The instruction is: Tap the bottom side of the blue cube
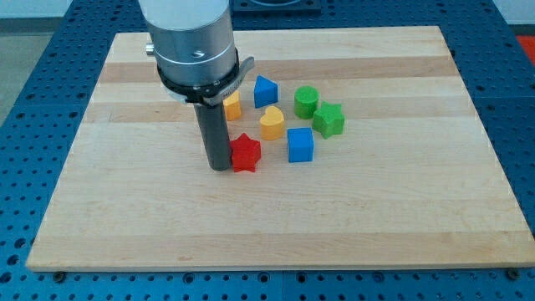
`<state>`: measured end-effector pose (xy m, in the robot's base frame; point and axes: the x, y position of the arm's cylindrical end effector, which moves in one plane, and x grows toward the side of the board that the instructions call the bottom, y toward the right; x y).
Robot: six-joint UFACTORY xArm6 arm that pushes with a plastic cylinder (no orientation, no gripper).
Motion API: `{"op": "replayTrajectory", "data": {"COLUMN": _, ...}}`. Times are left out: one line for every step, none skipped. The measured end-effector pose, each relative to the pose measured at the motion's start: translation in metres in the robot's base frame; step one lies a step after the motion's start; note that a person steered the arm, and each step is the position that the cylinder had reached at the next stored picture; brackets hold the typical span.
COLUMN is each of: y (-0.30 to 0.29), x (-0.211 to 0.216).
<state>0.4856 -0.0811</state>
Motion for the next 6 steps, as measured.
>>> {"op": "replayTrajectory", "data": {"y": 0.000, "x": 0.013}}
{"op": "replayTrajectory", "data": {"y": 0.004, "x": 0.031}}
{"op": "replayTrajectory", "data": {"y": 0.026, "x": 0.035}}
{"op": "replayTrajectory", "data": {"y": 0.063, "x": 0.035}}
{"op": "replayTrajectory", "data": {"y": 0.093, "x": 0.035}}
{"op": "replayTrajectory", "data": {"y": 0.108, "x": 0.028}}
